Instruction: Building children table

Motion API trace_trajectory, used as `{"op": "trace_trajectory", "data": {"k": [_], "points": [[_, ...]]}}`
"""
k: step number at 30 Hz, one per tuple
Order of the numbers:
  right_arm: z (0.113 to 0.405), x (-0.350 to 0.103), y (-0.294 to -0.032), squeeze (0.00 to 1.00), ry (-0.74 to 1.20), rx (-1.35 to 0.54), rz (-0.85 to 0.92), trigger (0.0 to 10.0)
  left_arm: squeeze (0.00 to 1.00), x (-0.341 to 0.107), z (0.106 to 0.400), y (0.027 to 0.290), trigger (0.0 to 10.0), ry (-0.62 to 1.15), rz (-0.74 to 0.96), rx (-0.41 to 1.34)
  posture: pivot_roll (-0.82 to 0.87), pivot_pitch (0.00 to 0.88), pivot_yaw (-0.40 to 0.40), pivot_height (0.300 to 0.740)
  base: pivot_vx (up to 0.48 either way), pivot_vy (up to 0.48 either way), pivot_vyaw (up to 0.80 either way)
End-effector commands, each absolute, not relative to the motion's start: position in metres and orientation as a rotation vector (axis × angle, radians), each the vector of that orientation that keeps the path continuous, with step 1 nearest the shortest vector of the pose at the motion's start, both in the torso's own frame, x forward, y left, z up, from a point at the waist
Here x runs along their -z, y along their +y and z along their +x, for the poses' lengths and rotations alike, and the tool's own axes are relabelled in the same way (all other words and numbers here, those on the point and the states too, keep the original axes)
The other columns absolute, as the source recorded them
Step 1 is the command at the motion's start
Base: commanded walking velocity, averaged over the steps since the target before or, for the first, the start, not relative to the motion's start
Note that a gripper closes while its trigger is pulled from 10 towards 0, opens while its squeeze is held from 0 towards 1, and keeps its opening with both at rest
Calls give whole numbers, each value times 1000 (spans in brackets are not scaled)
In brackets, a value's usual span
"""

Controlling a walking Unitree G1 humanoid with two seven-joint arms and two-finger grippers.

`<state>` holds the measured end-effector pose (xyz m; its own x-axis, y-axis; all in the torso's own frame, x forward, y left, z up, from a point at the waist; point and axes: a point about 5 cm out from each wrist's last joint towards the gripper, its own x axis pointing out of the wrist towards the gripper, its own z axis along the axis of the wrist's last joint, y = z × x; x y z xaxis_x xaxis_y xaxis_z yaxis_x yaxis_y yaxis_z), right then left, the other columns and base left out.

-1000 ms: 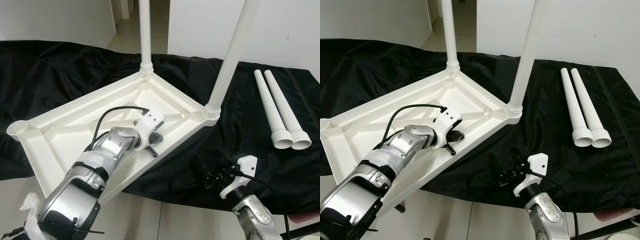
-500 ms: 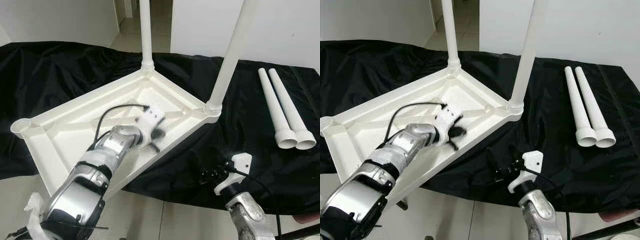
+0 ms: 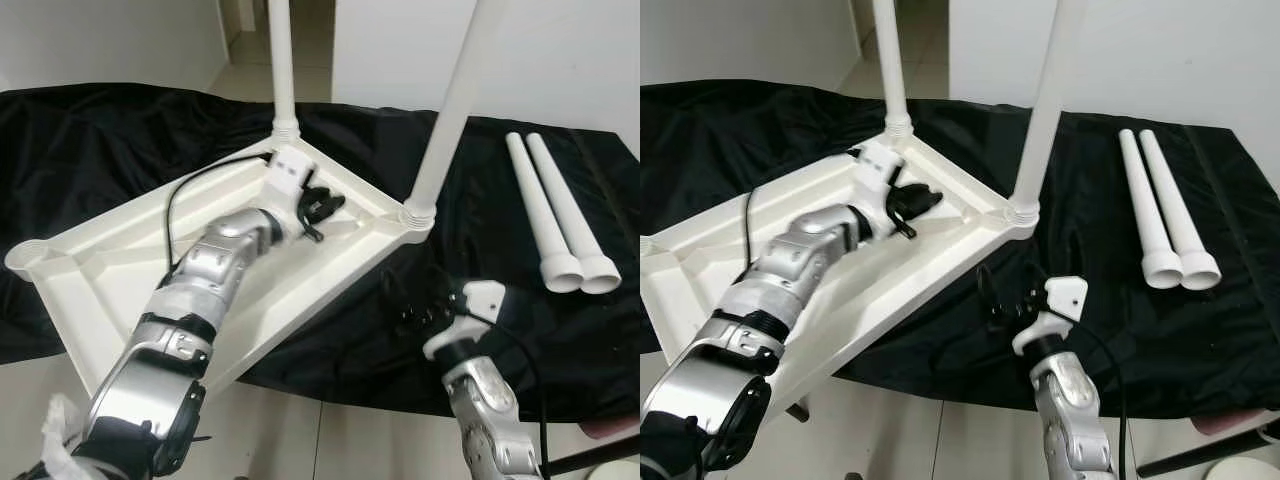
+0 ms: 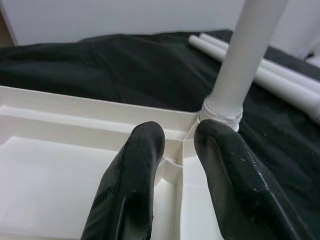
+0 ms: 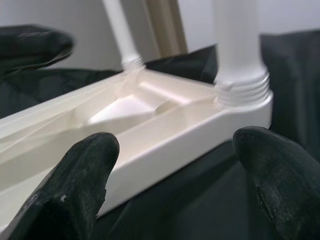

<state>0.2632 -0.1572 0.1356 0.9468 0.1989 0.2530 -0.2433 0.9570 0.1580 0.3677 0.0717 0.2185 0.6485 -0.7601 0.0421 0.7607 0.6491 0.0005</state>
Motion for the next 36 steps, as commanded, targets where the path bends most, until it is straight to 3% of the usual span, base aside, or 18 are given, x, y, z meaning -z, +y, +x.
{"op": "trace_trajectory", "data": {"k": [1,9,21,26,31,36], "points": [[266,-136,-162,0,-251,-179,185,10000,0,-216,367,81,10000,-38,-48,832,-67,94,2,740,0,0,0],[271,-144,-192,0,-302,89,178,10000,0,-202,357,102,10000,-60,-205,662,-84,65,22,740,0,0,0],[266,-142,-223,0,-313,335,232,10000,0,-180,326,115,10000,-27,-281,676,-88,71,2,740,0,0,0],[264,-133,-239,0,-301,453,382,10000,0,-170,304,101,10000,-13,-240,772,-103,42,2,740,0,0,0],[272,-131,-249,0,-284,457,447,10000,0,-169,299,83,10000,-14,-211,807,-96,26,-1,740,0,0,0],[276,-130,-252,0,-283,459,484,10000,0,-169,297,82,10000,1,-223,818,-90,14,0,740,0,0,0]]}}
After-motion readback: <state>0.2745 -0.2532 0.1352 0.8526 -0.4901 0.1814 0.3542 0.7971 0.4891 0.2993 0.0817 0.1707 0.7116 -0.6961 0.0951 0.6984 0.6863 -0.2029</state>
